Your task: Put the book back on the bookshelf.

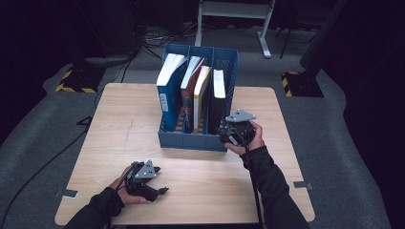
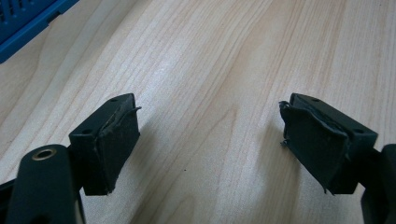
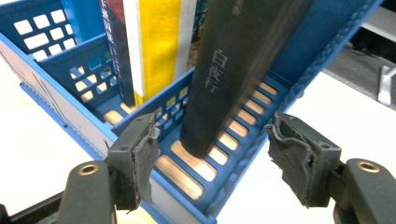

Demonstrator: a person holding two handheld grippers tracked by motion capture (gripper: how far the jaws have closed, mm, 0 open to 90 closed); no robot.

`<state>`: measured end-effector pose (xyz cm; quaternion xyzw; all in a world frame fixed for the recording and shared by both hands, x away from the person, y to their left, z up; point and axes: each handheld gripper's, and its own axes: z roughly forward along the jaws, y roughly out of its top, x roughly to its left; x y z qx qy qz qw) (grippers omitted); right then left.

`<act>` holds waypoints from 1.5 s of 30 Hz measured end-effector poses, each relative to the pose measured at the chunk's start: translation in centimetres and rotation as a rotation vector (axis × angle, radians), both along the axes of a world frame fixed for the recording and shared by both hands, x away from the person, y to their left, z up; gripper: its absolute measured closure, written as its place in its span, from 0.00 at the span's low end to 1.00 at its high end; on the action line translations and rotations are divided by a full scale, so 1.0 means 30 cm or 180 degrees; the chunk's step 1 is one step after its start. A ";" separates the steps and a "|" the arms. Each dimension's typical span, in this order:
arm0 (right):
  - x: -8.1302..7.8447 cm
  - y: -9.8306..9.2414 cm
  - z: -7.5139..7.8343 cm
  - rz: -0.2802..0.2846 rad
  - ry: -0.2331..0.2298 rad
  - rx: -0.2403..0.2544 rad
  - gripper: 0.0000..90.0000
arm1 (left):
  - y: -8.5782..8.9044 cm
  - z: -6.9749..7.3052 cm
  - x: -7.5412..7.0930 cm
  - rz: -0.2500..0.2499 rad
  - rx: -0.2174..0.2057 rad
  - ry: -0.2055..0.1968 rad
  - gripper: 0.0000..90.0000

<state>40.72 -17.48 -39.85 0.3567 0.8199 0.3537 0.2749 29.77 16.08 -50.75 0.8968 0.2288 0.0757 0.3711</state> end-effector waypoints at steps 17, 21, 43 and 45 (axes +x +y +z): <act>-0.111 -0.105 0.007 0.0116 -0.0095 -0.0040 0.36 | 0.000 0.000 0.000 0.0007 0.0003 -0.0001 0.20; -0.132 -0.128 0.004 0.0145 -0.0102 -0.0047 0.36 | 0.000 0.000 0.000 0.0003 0.0005 -0.0004 0.20; -0.269 -0.261 -0.070 0.0286 -0.0056 -0.0352 0.34 | -0.001 0.000 0.000 0.0010 0.0005 -0.0001 0.20; -0.281 -0.276 -0.078 0.0302 -0.0045 -0.0351 0.34 | 0.000 0.000 0.000 0.0007 0.0005 -0.0003 0.20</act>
